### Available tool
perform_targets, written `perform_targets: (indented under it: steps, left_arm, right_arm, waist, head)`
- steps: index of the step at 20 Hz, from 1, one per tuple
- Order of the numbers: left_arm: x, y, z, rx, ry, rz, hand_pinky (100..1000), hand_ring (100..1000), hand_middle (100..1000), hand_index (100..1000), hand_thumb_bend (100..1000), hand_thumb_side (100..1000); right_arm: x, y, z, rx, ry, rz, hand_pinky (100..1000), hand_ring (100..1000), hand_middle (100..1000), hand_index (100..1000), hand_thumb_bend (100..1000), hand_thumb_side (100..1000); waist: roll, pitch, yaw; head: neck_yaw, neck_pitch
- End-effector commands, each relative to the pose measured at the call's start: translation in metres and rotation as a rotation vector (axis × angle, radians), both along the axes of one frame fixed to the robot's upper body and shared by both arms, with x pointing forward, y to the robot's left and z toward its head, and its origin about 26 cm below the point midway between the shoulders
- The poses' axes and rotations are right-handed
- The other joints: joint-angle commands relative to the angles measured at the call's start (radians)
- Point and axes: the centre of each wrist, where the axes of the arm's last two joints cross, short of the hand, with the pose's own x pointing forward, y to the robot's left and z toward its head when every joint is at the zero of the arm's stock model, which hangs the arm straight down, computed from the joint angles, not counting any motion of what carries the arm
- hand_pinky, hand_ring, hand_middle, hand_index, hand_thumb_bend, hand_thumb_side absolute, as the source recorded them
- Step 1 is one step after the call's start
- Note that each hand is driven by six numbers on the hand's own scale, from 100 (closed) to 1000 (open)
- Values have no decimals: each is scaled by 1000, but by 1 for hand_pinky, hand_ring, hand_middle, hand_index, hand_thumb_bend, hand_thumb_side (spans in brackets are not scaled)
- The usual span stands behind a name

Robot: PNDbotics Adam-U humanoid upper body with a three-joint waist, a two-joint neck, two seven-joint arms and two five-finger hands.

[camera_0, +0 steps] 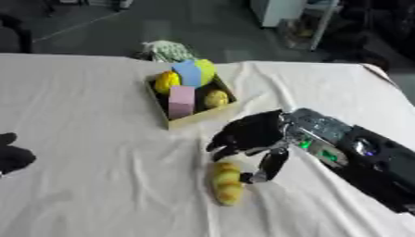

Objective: Pick up objects on the table and place them in the box.

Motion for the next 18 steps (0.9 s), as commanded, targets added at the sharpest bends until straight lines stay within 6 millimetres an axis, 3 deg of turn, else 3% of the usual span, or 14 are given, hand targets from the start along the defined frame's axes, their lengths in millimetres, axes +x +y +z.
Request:
perform_targets:
  steps: [1,2,3,4,5,7,12,18]
  left_arm:
    - [-1,1,7,0,-29,-4,827,730,637,841,100,731]
    - [-1,1,7,0,-29,-4,827,730,637,841,100,732]
    - [-1,1,7,0,-29,-4,827,730,637,841,100,733]
    - [-1,1,7,0,-28,-4,827,731,637,841,100,733]
    - [-1,1,7,0,-28,-3,827,731,638,841,100,733]
    - [-1,1,7,0,-27,-3,827,731,638,841,100,733]
    - [-1,1,7,-1,-27,-3,827,732,638,842,100,731]
    - [-2,1,7,-1,-25,-4,827,732,639,842,100,732]
  right_arm:
    - [3,-4,6,-139,49,96,889,954,941,763,189,467]
    - [3,-4,6,-113,45,99,887,950,936,743,171,461]
    - [3,-5,6,-73,37,103,874,928,906,647,102,436]
    - [3,-5,6,-20,27,106,863,910,890,593,100,462]
    - [4,-6,6,43,19,106,854,896,864,558,100,366]
    - [5,-8,5,154,6,101,844,880,843,516,100,326]
    - [12,-12,15,343,-9,62,831,859,820,495,100,257]
    - [29,-22,37,477,4,-1,827,850,814,504,100,236]
  waist:
    - [6,-10,0]
    - [6,-10,0]
    - [6,-10,0]
    - [6,-10,0]
    - [6,-10,0]
    - [6,-11,0]
    - [7,-13,-1]
    - [9,-15,-2]
  head:
    - [-2,-2]
    - [-2,-2]
    - [-2,-2]
    - [-2,-2]
    - [-2,-3]
    - [-1,-3]
    - [-1,-2]
    - [-1,-6]
